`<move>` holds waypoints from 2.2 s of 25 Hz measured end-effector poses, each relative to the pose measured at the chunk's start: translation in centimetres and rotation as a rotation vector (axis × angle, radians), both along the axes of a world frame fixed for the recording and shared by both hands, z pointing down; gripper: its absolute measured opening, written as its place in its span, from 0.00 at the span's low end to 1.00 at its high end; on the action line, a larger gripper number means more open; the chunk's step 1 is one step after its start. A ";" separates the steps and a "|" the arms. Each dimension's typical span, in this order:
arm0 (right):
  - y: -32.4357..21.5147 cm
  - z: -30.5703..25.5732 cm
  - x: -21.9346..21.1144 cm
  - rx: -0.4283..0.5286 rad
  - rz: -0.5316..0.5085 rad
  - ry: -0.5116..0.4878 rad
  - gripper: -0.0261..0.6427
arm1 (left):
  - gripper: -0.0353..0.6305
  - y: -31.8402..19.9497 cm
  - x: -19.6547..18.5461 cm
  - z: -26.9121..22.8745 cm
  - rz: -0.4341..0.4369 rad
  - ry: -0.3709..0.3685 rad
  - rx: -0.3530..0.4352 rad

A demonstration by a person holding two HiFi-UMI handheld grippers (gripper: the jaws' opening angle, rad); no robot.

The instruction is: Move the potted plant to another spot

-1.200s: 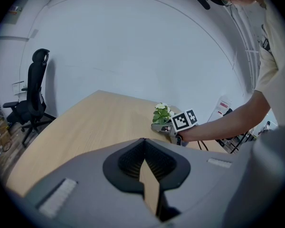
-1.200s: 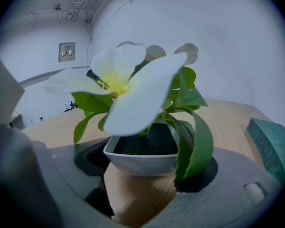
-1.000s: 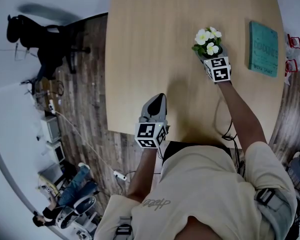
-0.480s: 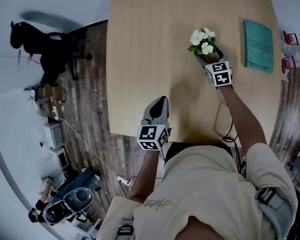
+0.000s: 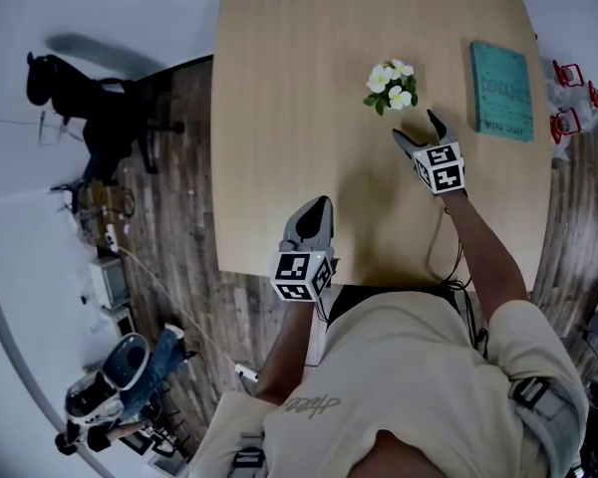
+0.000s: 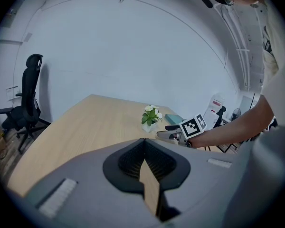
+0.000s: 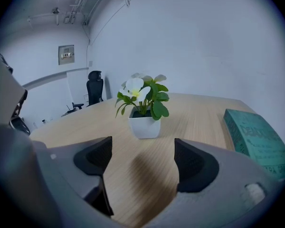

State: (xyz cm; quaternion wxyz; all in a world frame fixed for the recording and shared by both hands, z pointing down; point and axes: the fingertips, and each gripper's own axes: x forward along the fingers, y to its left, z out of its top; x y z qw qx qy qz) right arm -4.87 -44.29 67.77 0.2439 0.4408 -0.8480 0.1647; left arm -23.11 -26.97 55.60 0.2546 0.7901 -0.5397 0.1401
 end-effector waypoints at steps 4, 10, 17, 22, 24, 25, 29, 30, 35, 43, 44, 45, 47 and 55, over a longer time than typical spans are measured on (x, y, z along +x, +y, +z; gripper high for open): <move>1.5 -0.7 0.7 0.004 0.004 -0.025 0.61 | 0.08 0.2 0.4 -0.3 0.021 -0.008 0.012; 3.4 -3.2 2.1 0.053 0.014 -0.044 0.41 | 0.08 0.5 1.6 -0.5 0.065 -0.014 0.022; 6.0 -5.1 4.2 0.094 0.023 -0.026 0.22 | 0.08 0.8 3.3 -1.0 0.122 -0.015 0.043; 7.5 -6.0 6.3 0.109 0.066 -0.029 0.08 | 0.08 0.8 4.1 -1.1 0.155 -0.020 0.043; 8.1 -6.3 7.0 0.115 0.078 -0.027 0.04 | 0.08 0.9 4.4 -1.2 0.169 -0.024 0.046; 8.4 -6.4 7.4 0.118 0.082 -0.025 0.04 | 0.08 1.0 4.5 -1.2 0.175 -0.026 0.048; 9.0 -7.4 8.3 0.131 0.093 -0.034 0.04 | 0.08 0.5 5.0 -1.0 0.194 -0.029 0.048; 9.0 -7.9 8.5 0.136 0.096 -0.038 0.04 | 0.08 0.2 5.1 -1.0 0.199 -0.030 0.050; 10.7 -10.9 9.2 0.179 0.095 -0.056 0.04 | 0.08 0.2 5.7 -1.7 0.213 -0.033 0.075; 12.3 -16.4 10.4 0.274 0.083 -0.095 0.04 | 0.08 -1.6 6.4 -4.4 0.217 -0.044 0.152; 12.4 -16.9 10.5 0.283 0.082 -0.096 0.04 | 0.08 -1.9 6.5 -4.8 0.217 -0.043 0.163; 12.5 -17.4 10.5 0.292 0.081 -0.098 0.04 | 0.08 -2.2 6.6 -5.1 0.217 -0.042 0.173; 12.7 -18.5 10.5 0.310 0.077 -0.104 0.04 | 0.08 -2.6 6.7 -6.0 0.220 -0.043 0.192; 12.8 -23.4 10.5 0.406 0.044 -0.124 0.04 | 0.08 -3.7 7.5 -10.2 0.243 -0.048 0.285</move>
